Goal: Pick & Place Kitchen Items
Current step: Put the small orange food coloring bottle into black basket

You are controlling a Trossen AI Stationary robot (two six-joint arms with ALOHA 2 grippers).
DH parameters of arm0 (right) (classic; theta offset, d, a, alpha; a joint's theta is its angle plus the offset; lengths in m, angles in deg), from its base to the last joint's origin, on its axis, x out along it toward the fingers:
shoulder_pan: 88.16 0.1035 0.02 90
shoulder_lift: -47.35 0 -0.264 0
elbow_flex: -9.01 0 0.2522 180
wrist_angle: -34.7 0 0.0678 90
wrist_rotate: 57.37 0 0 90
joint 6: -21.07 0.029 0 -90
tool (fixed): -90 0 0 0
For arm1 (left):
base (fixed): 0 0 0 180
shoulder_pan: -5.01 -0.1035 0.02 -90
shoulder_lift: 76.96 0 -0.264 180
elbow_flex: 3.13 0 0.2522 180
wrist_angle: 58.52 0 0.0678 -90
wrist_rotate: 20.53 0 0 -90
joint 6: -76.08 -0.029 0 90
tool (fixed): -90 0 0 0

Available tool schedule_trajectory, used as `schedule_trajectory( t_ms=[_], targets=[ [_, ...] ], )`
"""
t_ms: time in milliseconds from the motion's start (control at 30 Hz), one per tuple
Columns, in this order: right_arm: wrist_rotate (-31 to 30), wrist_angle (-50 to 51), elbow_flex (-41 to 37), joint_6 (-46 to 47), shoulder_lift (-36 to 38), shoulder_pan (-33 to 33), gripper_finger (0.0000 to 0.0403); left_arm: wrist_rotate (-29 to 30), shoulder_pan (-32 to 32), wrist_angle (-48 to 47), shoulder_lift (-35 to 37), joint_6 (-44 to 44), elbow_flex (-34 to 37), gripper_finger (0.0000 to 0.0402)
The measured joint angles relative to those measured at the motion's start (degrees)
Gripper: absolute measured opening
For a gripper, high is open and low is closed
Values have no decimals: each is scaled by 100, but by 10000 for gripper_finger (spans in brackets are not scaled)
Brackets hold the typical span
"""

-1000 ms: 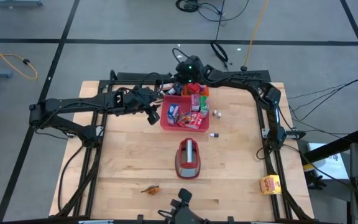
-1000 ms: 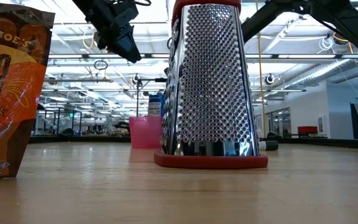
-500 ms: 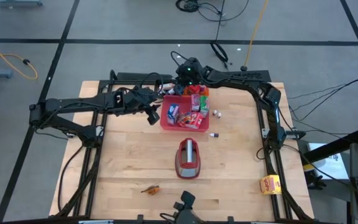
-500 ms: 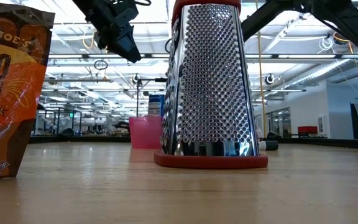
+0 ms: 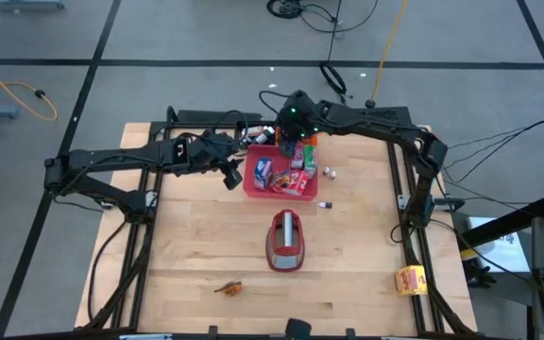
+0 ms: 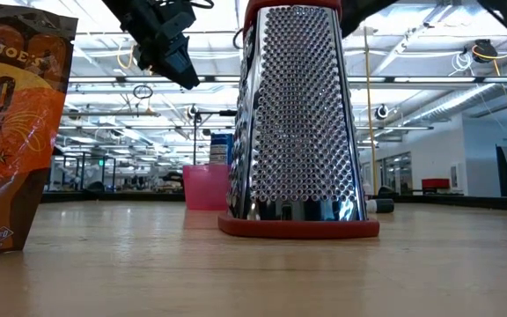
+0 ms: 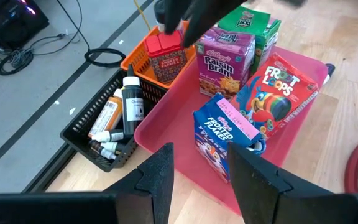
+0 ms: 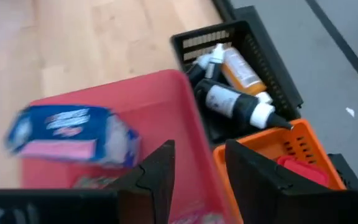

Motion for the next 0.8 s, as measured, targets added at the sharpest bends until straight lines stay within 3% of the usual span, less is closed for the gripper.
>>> schedule_trajectory(
  t_ms=[167,333,667,800],
  targets=[
    [-1,657,-167,-7,489,143,132,0,0,-11,1,0,0,150],
    [-2,634,-961,65,1253,200,132,0,0,-47,0,-3,0,150],
    [-33,-340,-3527,717,3199,200,132,2,0,-43,1,-29,0,150],
    [-333,-696,-4466,938,3819,200,132,2,0,-39,1,-27,0,150]
  ],
)
